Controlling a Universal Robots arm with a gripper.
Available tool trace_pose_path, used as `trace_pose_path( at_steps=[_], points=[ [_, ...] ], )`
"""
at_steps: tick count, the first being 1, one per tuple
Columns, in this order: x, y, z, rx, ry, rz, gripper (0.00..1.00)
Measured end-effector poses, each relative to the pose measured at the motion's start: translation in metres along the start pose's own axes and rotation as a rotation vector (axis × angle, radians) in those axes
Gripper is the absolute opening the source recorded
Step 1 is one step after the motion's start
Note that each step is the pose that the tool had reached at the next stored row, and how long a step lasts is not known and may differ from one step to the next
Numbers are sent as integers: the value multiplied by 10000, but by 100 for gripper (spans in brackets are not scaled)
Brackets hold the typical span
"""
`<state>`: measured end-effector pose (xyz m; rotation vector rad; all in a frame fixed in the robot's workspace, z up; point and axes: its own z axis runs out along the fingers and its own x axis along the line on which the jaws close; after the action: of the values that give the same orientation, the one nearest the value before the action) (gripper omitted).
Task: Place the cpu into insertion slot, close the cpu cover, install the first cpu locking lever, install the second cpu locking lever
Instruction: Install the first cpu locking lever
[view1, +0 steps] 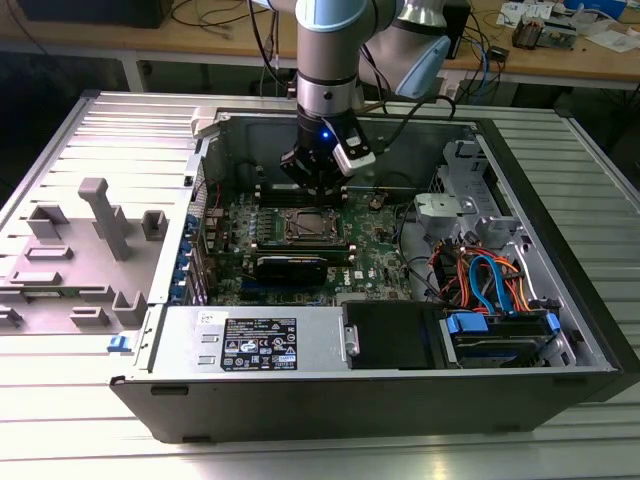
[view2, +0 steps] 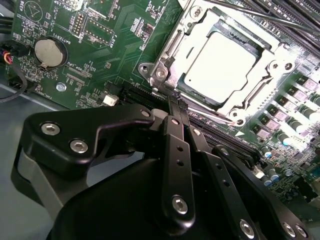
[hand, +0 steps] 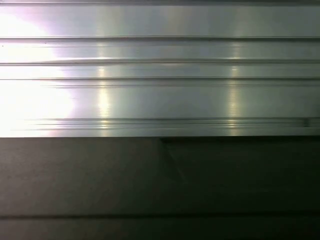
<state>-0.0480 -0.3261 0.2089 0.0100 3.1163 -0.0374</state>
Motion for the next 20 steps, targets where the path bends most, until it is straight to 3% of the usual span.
trace_pose_path(
  at_steps=[20],
  points=[
    [-11,-29,29,2,3,0,11]
  ],
)
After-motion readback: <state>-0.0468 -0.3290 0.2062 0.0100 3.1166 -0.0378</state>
